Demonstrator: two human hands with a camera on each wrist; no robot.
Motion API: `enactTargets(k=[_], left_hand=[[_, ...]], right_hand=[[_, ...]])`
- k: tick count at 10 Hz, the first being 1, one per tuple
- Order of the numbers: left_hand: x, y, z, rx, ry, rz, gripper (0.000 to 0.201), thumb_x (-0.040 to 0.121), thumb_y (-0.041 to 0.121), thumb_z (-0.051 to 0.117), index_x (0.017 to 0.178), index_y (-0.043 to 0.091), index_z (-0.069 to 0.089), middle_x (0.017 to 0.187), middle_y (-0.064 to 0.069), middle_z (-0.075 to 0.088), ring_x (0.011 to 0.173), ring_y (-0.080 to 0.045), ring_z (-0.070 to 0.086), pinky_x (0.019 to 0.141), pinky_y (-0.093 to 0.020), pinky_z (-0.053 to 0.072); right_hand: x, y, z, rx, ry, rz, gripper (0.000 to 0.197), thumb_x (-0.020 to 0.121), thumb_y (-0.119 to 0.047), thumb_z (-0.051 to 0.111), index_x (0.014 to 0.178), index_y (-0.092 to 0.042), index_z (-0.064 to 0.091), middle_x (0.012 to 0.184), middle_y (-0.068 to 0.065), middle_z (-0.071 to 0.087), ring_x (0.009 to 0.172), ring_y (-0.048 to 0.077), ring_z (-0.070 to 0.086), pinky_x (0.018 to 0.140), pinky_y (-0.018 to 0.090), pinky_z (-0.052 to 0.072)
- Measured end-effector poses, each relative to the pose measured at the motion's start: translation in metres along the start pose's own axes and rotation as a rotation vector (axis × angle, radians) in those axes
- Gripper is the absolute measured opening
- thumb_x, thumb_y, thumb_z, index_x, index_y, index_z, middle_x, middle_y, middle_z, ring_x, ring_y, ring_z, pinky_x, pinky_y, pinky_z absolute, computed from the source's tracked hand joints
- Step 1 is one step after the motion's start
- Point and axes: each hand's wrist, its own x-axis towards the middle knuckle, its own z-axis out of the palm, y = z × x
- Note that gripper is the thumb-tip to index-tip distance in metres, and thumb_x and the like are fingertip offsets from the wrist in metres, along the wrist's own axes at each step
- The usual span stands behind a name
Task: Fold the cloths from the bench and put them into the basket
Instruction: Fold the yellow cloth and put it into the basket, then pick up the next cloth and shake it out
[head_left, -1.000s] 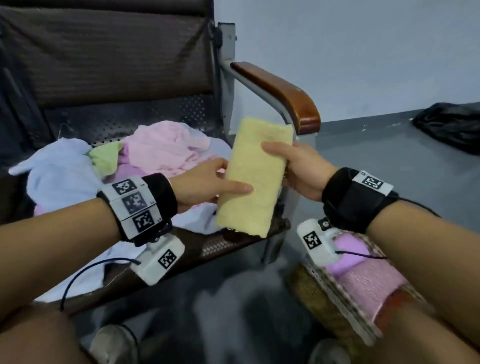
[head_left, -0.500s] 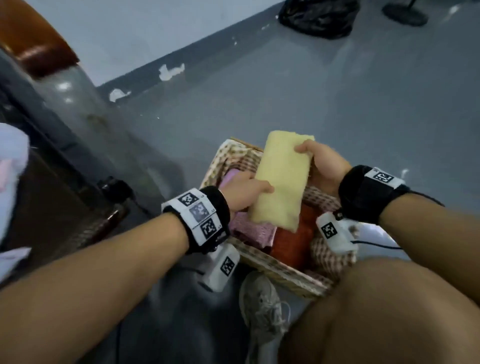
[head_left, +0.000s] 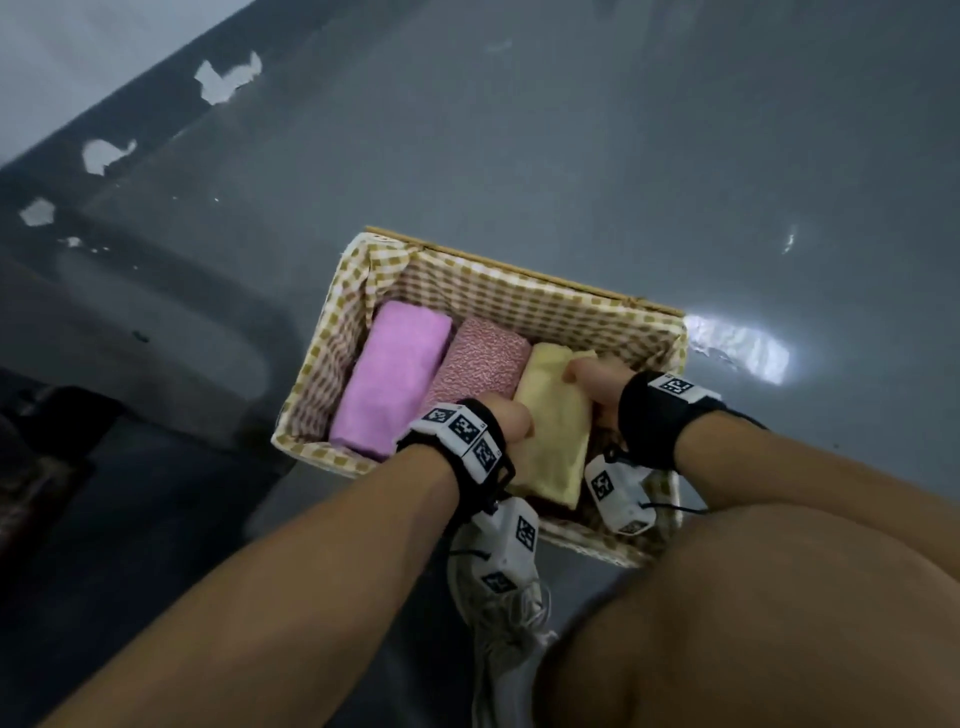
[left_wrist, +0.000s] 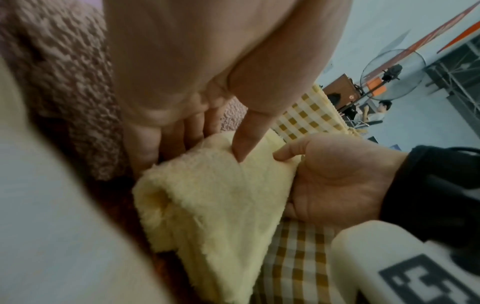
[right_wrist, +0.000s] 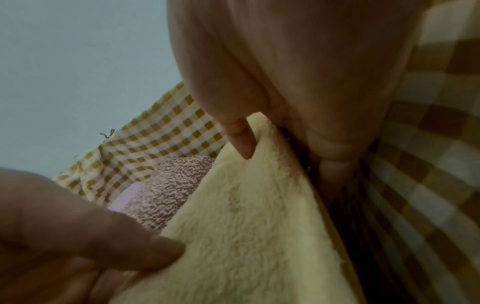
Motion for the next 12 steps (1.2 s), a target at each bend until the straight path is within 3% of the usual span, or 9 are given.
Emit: enactTargets(k=[2, 3, 4, 5, 6, 8, 10, 11, 12], left_hand=[[-0.018, 0.009, -0.003, -0.167, -0.003, -0.052, 0.045, 0.089, 0.027, 0.062, 0.128, 0.005, 0.058, 0.125, -0.016, 0.063, 0.111, -0.034, 0.062, 0.096, -0.038, 0.052], [-0.035, 0.015, -0.018, -0.355, -0.048, -0.003, 0.015, 0.092, 0.021, 0.054, 0.096, 0.008, 0.061, 0.088, -0.011, 0.06, 0.078, -0.025, 0.06, 0.066, -0.032, 0.05], [-0.058, 0.014, -0.053, -0.432, -0.022, 0.125, 0.019, 0.095, 0.012, 0.053, 0.077, 0.01, 0.055, 0.075, -0.006, 0.057, 0.062, -0.018, 0.055, 0.053, -0.027, 0.048], [-0.095, 0.006, -0.1, -0.46, 0.04, 0.219, 0.01, 0.096, 0.018, 0.056, 0.097, 0.011, 0.063, 0.089, -0.004, 0.07, 0.071, -0.017, 0.066, 0.058, -0.024, 0.05], [-0.137, -0.014, -0.148, -0.386, 0.12, 0.301, 0.011, 0.099, 0.019, 0.051, 0.091, 0.017, 0.059, 0.085, -0.002, 0.068, 0.068, -0.014, 0.065, 0.058, -0.022, 0.042], [-0.237, -0.106, -0.234, -0.354, 0.372, 0.351, 0.013, 0.096, 0.021, 0.056, 0.103, 0.013, 0.064, 0.092, -0.003, 0.071, 0.075, -0.018, 0.068, 0.063, -0.022, 0.048], [-0.321, -0.23, -0.279, -0.218, 0.597, 0.319, 0.016, 0.091, 0.023, 0.059, 0.097, 0.012, 0.069, 0.092, -0.003, 0.076, 0.078, -0.019, 0.072, 0.068, -0.024, 0.05], [-0.348, -0.294, -0.289, -0.128, 0.731, 0.247, 0.014, 0.088, 0.023, 0.059, 0.093, 0.017, 0.071, 0.095, -0.001, 0.075, 0.085, -0.017, 0.072, 0.081, -0.028, 0.056], [-0.359, -0.344, -0.295, -0.032, 0.81, 0.112, 0.012, 0.089, 0.031, 0.062, 0.096, 0.024, 0.069, 0.111, -0.001, 0.071, 0.1, -0.02, 0.065, 0.091, -0.034, 0.051]], right_hand=[[-0.007, -0.014, -0.006, -0.108, 0.04, -0.087, 0.057, 0.092, -0.03, 0.057, 0.143, -0.008, 0.044, 0.134, 0.014, 0.055, 0.113, 0.036, 0.058, 0.096, 0.048, 0.052], [-0.025, -0.036, -0.011, -0.324, 0.081, -0.253, 0.049, 0.097, -0.033, 0.054, 0.139, -0.008, 0.051, 0.139, 0.013, 0.053, 0.122, 0.034, 0.055, 0.102, 0.044, 0.048], [-0.057, -0.064, -0.009, -0.468, 0.045, -0.377, 0.036, 0.095, -0.036, 0.054, 0.125, -0.016, 0.058, 0.113, 0.002, 0.059, 0.107, 0.027, 0.06, 0.086, 0.031, 0.048], [-0.097, -0.097, 0.008, -0.583, 0.012, -0.499, 0.028, 0.093, -0.034, 0.056, 0.109, -0.011, 0.063, 0.099, 0.008, 0.062, 0.089, 0.026, 0.061, 0.067, 0.028, 0.046], [-0.146, -0.133, 0.045, -0.61, -0.195, -0.613, 0.021, 0.096, -0.022, 0.056, 0.092, -0.006, 0.068, 0.09, 0.009, 0.068, 0.079, 0.025, 0.063, 0.063, 0.027, 0.048], [-0.263, -0.178, 0.16, -0.742, -0.448, -0.817, 0.03, 0.099, -0.026, 0.057, 0.117, -0.003, 0.065, 0.109, 0.009, 0.073, 0.09, 0.025, 0.068, 0.075, 0.03, 0.049], [-0.369, -0.168, 0.295, -0.902, -0.702, -0.908, 0.015, 0.1, -0.023, 0.055, 0.1, -0.011, 0.063, 0.074, 0.0, 0.065, 0.067, 0.018, 0.062, 0.064, 0.027, 0.046], [-0.402, -0.153, 0.35, -0.969, -0.697, -0.964, 0.024, 0.099, -0.026, 0.056, 0.113, -0.009, 0.066, 0.097, 0.007, 0.072, 0.081, 0.021, 0.07, 0.084, 0.035, 0.056], [-0.415, -0.14, 0.39, -1.018, -0.694, -1.009, 0.029, 0.097, -0.027, 0.058, 0.118, -0.009, 0.066, 0.111, 0.009, 0.071, 0.087, 0.02, 0.067, 0.084, 0.033, 0.056]])
